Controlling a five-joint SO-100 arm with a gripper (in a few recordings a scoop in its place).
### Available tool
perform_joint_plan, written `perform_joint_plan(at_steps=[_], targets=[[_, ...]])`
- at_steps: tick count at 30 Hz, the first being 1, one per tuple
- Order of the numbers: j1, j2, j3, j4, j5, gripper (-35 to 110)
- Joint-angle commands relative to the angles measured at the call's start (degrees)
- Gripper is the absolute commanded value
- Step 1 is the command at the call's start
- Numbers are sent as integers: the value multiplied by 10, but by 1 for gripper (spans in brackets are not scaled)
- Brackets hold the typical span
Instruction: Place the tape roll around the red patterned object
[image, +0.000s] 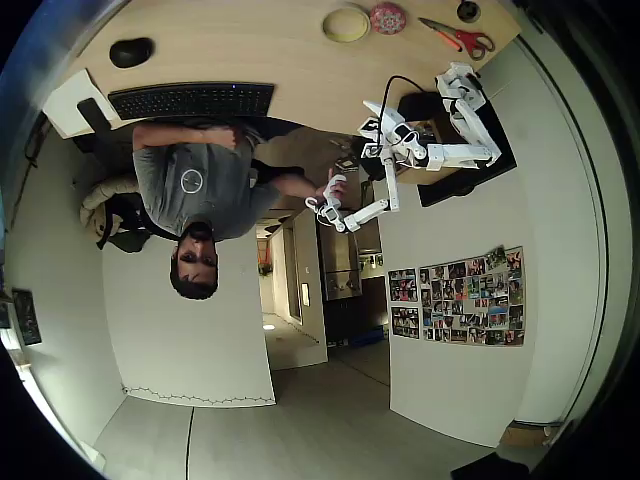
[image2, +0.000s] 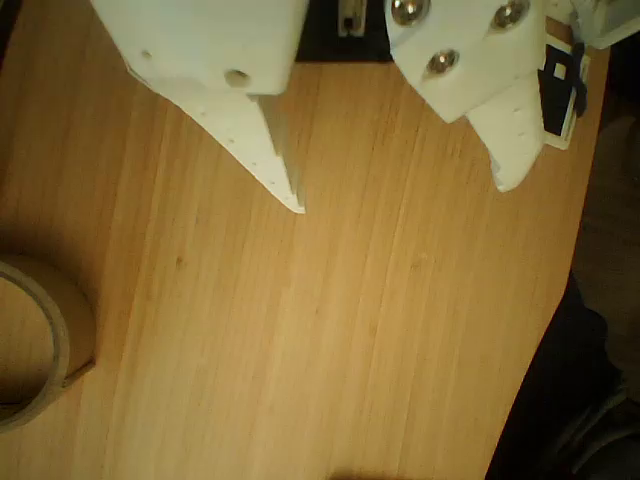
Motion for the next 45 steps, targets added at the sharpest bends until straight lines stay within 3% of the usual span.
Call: perform_joint_plan(at_steps=[1,18,28,36,45], targets=[[-11,-320,-540,277,-35,45],[8,-256,-455,273,-23,46],[210,-175,-331,257,-124,46],[305,-271,-330,203,-128,46],[312,-403,-394,213,-44,46]])
